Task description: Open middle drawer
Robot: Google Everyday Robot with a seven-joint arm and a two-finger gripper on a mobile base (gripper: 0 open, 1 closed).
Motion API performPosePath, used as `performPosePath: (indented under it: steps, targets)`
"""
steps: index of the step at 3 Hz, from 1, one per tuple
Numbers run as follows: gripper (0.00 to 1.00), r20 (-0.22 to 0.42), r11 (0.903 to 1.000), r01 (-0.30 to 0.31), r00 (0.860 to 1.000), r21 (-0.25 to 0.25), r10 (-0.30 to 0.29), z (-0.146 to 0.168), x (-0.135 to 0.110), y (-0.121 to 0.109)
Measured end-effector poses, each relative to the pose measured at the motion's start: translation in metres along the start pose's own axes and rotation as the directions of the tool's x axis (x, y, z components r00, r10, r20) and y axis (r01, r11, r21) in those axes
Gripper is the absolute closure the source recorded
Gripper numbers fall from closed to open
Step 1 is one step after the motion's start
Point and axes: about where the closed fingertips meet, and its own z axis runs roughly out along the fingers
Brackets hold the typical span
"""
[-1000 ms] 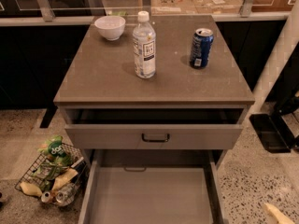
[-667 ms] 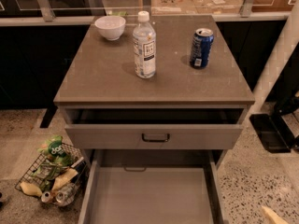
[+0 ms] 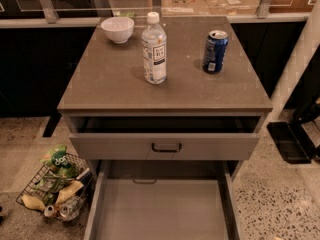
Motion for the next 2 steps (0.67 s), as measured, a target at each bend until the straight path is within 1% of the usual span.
performPosePath:
  steps: [1, 2]
  targets:
    - [0.16, 0.011, 0.9992, 0.023, 1.0, -0.033, -0.023, 0.024, 0.002, 0.011]
    - [0.41, 0.051, 0.9975, 0.021, 0.999, -0.068, -0.018, 0.051, 0.002, 0.024]
